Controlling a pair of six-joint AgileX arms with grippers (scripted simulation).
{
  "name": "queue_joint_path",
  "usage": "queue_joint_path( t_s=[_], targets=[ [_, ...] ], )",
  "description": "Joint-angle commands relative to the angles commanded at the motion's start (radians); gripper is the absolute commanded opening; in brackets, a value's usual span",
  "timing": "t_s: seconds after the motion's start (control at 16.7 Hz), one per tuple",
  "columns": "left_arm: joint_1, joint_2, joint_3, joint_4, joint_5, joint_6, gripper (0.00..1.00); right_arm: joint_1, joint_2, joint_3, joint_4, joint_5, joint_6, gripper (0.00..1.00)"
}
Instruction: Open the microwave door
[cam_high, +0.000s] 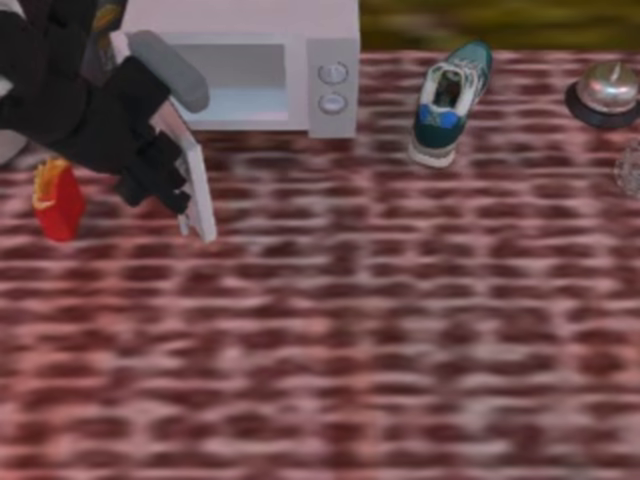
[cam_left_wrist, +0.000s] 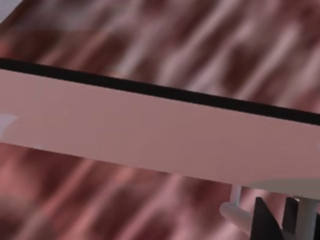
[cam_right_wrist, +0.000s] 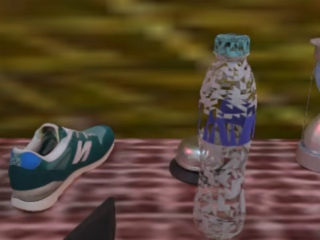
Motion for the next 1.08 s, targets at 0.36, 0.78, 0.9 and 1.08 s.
queue_joint_path(
  t_s=[0.36, 0.78, 0.9, 1.08],
  targets=[
    [0.004, 0.003, -0.001, -0.006, 0.006, 0.014, 0.0, 0.0, 0.0, 0.0, 0.0, 0.0, 0.0, 1.0],
    [0.073, 0.006, 0.012, -0.075, 0.072, 0.188, 0.0, 0.0, 0.0, 0.0, 0.0, 0.0, 0.0, 1.0],
    [0.085, 0.005, 0.014, -0.086, 0.085, 0.216, 0.0, 0.0, 0.0, 0.0, 0.0, 0.0, 0.0, 1.0],
    [0.085, 0.005, 0.014, -0.086, 0.086, 0.218, 0.0, 0.0, 0.0, 0.0, 0.0, 0.0, 0.0, 1.0]
  ],
)
